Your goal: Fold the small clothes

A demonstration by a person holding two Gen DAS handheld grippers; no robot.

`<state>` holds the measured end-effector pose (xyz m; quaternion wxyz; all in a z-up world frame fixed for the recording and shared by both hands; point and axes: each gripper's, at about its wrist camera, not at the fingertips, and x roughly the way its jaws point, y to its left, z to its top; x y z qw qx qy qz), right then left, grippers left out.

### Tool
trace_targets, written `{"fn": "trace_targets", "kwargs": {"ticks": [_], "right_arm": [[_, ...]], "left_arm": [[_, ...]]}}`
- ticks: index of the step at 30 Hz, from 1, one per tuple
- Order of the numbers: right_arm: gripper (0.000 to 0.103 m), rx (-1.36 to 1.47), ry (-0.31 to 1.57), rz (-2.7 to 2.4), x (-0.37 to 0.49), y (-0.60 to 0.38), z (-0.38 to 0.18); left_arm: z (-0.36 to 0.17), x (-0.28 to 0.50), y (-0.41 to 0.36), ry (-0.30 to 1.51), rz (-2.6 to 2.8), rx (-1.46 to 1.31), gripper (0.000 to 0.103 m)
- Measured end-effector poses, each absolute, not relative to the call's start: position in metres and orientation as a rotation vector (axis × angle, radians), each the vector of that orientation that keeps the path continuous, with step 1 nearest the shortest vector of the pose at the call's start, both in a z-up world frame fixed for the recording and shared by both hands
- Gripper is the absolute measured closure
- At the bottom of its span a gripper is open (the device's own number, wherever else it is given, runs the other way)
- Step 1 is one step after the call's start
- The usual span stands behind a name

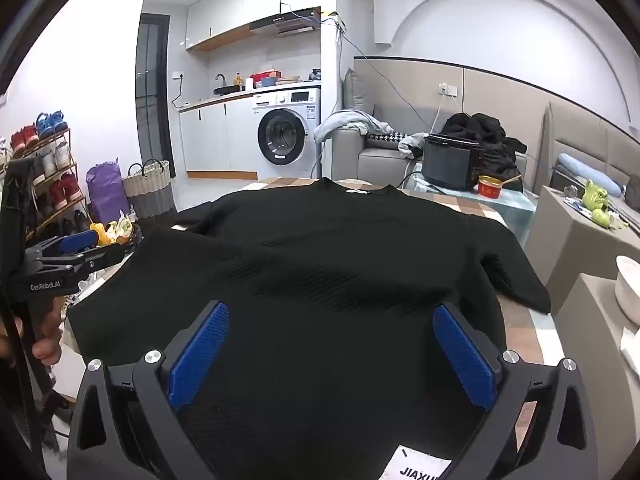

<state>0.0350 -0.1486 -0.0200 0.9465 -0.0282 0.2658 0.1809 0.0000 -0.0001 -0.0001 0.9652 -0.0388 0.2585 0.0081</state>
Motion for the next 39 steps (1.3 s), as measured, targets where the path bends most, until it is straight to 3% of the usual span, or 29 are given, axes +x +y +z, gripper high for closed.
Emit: {"fn": "trace_targets", "kwargs": {"ticks": [39], "right_arm": [[0.0,-0.005,0.565,0.353,0.037,-0.159,-0.016]], "left_arm": [[-0.012,0.0,-0.001,0.536,0.008,-0.072,0.001]]}}
